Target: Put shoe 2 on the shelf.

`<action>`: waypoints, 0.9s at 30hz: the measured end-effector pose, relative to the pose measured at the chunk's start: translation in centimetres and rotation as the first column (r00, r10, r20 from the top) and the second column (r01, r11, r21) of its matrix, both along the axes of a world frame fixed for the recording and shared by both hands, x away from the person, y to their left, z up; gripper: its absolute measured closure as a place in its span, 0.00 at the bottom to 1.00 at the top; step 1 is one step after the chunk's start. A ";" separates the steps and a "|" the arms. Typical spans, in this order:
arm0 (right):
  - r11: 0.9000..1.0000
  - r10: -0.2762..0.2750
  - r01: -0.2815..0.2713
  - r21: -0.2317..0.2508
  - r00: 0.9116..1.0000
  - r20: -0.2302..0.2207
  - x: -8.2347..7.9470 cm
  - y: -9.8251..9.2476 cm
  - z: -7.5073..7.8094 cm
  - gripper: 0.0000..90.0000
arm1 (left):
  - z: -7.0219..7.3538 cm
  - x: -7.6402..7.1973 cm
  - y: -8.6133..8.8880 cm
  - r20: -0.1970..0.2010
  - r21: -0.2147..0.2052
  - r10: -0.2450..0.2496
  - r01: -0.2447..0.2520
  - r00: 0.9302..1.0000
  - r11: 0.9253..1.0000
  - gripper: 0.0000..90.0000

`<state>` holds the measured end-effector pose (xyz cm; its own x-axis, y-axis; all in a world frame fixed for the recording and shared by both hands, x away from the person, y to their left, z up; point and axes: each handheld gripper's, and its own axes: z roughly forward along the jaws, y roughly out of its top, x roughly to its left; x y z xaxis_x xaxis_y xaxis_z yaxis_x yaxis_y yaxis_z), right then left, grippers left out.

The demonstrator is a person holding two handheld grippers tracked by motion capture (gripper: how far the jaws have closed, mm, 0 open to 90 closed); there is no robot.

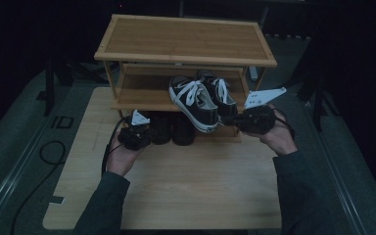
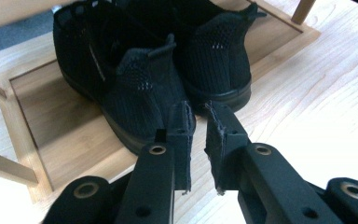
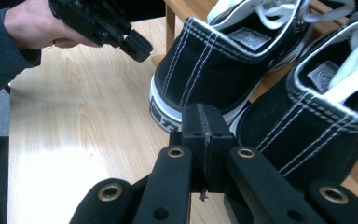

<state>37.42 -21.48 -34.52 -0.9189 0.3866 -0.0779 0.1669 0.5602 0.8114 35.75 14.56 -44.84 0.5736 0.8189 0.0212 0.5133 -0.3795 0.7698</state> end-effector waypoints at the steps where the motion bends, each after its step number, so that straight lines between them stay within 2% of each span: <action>1: 1.000 0.002 -0.002 -0.004 1.000 -0.001 0.0 0.0 -0.2 1.00 | 0.1 0.0 -0.1 -0.003 -0.002 -0.004 0.004 1.000 1.000 0.88; 4: 1.000 0.005 -0.005 -0.005 1.000 -0.006 0.0 0.1 -0.5 1.00 | 0.3 0.2 -0.3 0.000 -0.010 -0.006 0.006 1.000 1.000 0.88; 8: 1.000 0.015 -0.015 -0.016 1.000 -0.014 -0.1 0.3 -1.1 1.00 | 0.5 0.3 -0.6 0.007 0.006 -0.011 0.011 1.000 1.000 0.88; 11: 1.000 0.017 -0.017 -0.019 1.000 -0.016 -0.2 0.3 -1.3 1.00 | 0.6 0.4 -0.6 0.008 0.000 -0.005 0.005 1.000 1.000 0.89; 17: 0.999 0.028 -0.028 -0.016 0.999 -0.033 -0.3 0.5 -2.2 1.00 | 1.2 0.5 -0.6 0.025 0.008 0.007 -0.007 1.000 1.000 0.99; 21: 0.999 0.035 -0.036 -0.016 0.999 -0.039 -0.5 0.7 -2.5 1.00 | 1.7 0.6 -0.6 0.040 -0.012 0.020 -0.020 0.999 1.000 1.00; 27: 0.999 0.042 -0.043 -0.008 0.998 -0.041 -0.5 0.9 -2.9 1.00 | 2.6 1.0 -0.7 0.055 -0.001 0.014 -0.014 0.998 1.000 1.00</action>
